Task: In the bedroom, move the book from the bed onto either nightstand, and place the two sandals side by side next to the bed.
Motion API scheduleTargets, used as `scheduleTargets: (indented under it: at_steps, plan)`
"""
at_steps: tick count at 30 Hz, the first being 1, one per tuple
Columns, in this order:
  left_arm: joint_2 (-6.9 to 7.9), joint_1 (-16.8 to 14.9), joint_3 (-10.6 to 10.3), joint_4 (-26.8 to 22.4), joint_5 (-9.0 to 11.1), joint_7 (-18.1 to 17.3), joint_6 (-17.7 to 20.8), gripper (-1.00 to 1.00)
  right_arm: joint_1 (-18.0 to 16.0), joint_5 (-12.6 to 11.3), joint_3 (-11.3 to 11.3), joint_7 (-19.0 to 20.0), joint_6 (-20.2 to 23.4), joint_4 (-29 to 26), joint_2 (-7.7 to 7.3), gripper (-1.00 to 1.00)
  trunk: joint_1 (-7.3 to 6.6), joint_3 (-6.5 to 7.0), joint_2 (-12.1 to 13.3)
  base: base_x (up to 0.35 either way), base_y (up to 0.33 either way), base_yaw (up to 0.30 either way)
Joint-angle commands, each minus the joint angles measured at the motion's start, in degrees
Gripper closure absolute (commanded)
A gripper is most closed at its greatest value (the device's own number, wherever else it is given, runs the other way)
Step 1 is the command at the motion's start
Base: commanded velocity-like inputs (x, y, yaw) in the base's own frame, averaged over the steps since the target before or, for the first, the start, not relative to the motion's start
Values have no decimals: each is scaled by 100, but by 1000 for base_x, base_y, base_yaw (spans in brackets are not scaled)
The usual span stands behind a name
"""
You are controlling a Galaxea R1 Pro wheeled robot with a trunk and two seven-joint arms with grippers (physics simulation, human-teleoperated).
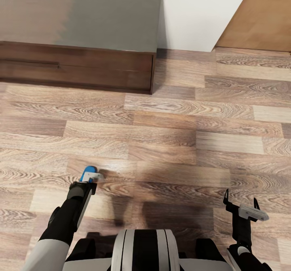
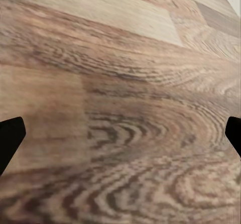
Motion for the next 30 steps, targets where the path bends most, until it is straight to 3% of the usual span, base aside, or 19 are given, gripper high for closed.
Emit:
scheduleTargets:
  at_steps: [1, 7, 30]
  plan:
    - [-4, -1, 7, -5, -1, -2, 21, 100, -2, 37, -4, -31, -6, 3, 1, -100, -3, 20, 0, 0, 0, 0]
    - [-4, -1, 0, -9, -2, -2, 21, 100, -2, 37, -4, -31, -6, 3, 1, -100, -6, 43, 2, 0, 0, 0]
    - [-3, -1, 0, -5, 26, -36, 21, 100, -2, 37, -18, -31, -4, 3, -2, -100, -65, 552, 33, 0, 0, 0]
